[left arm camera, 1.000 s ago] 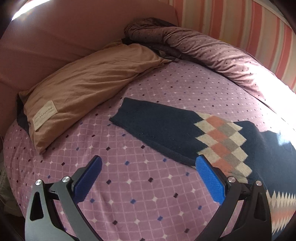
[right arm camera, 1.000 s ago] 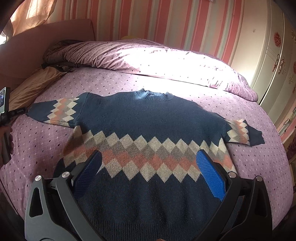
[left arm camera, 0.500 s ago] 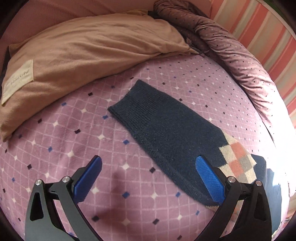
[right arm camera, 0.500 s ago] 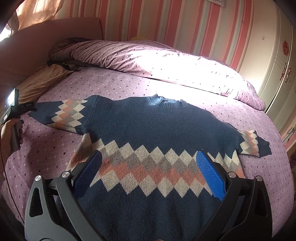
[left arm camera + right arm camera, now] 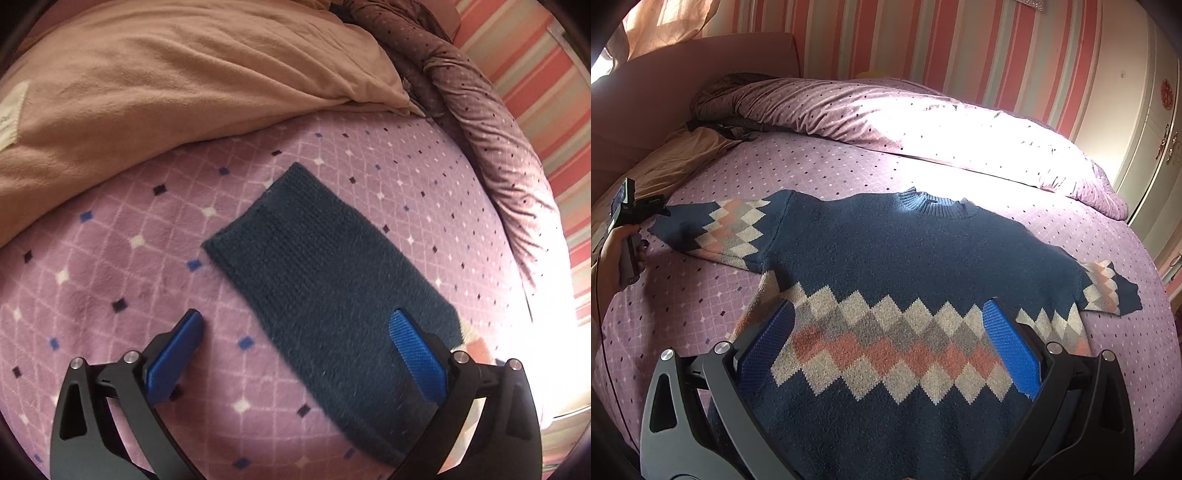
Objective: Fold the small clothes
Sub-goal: 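Move the left tool to the sweater's sleeve cuff and close on it, then lift the sleeve with the left tool and fold it across the sweater body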
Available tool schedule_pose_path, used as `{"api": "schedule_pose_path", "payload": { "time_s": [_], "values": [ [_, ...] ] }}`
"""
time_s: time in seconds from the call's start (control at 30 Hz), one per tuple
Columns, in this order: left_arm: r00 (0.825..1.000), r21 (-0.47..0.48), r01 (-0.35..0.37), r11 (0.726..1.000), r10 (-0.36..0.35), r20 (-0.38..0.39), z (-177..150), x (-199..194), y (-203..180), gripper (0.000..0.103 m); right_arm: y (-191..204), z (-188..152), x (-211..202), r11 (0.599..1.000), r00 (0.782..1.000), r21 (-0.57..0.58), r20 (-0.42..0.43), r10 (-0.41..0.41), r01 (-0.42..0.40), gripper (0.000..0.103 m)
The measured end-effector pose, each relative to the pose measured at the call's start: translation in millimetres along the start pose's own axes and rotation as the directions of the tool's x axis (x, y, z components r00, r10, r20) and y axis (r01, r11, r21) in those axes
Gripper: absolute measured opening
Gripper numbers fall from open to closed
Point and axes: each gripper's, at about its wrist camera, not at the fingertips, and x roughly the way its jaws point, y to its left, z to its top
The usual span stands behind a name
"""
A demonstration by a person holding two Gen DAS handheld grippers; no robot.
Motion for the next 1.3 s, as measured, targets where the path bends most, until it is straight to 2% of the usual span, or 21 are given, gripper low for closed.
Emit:
{"api": "schedule_pose_path", "payload": {
  "time_s": [0.07, 0.1, 0.13, 0.17, 0.2, 0.3, 0.57, 0.77, 0.87, 1.0, 1.1, 1.3],
  "values": [
    [1.0, 0.029, -0.014, 0.999, 0.013, 0.006, 1.0, 2.6, -4.3, 0.087, 0.7, -0.5, 3.4, 1.0, 1.0, 0.002, -0.005, 0.005, -0.005, 0.1],
    [0.999, 0.058, -0.047, 0.997, 0.047, 0.011, 1.2, 4.5, -7.9, 0.061, 0.9, -1.0, 4.5, 1.0, 1.0, 0.002, -0.005, 0.01, -0.01, 0.1],
    [0.997, 0.076, -0.075, 0.994, 0.074, 0.017, 1.2, 6.1, -10.7, 0.049, 1.0, -1.4, 5.4, 1.0, 1.0, 0.001, -0.006, 0.011, -0.011, 0.1],
    [0.997, 0.076, -0.075, 0.994, 0.073, 0.027, 1.7, 6.8, -10.9, 0.047, 0.9, -1.8, 6.1, 1.0, 1.0, 0.001, -0.007, 0.009, -0.009, 0.1],
    [0.997, 0.07, -0.066, 0.995, 0.064, 0.036, 2.0, 6.7, -9.7, 0.034, 0.1, -2.4, 6.2, 1.0, 1.0, 0.001, -0.007, 0.011, -0.011, 0.1],
    [0.997, 0.077, -0.061, 0.995, 0.057, 0.061, 2.7, 3.8, -11.1, 0.017, -1.1, -3.1, 7.1, 1.0, 1.0, 0.005, -0.004, 0.012, -0.012, 0.1],
    [0.979, 0.184, -0.101, 0.978, 0.065, 0.192, -4.2, -30.0, -47.1, 0.013, -11.0, -6.7, 7.2, 1.0, 1.0, 0.023, 0.001, 0.021, -0.021, 0.1],
    [0.952, 0.302, -0.136, 0.943, 0.04, 0.304, -27.0, -69.5, -99.1, 0.012, -28.0, -6.0, 0.5, 0.999, 0.999, 0.046, 0.019, 0.026, -0.027, 0.1],
    [0.935, 0.369, -0.16, 0.916, 0.021, 0.354, -46.9, -86.9, -131.6, 0.012, -42.9, -4.9, -1.6, 0.997, 0.999, 0.068, 0.029, 0.023, -0.025, 0.1],
    [0.933, 0.433, -0.156, 0.888, -0.012, 0.36, -81.1, -100.4, -168.3, 0.012, -65.2, -3.8, -5.8, 0.995, 0.999, 0.094, 0.044, 0.019, -0.023, 0.1],
    [0.927, 0.489, -0.177, 0.854, -0.021, 0.373, -108.8, -107.0, -199.4, 0.012, -86.0, -2.6, -8.7, 0.994, 0.998, 0.106, 0.061, 0.006, -0.013, 0.1],
    [0.929, 0.572, -0.169, 0.803, -0.063, 0.364, -168.2, -118.3, -250.5, 0.011, -140.0, -2.2, -1.8, 0.992, 0.997, 0.123, 0.075, -0.037, 0.027, 0.1]
  ]
}}
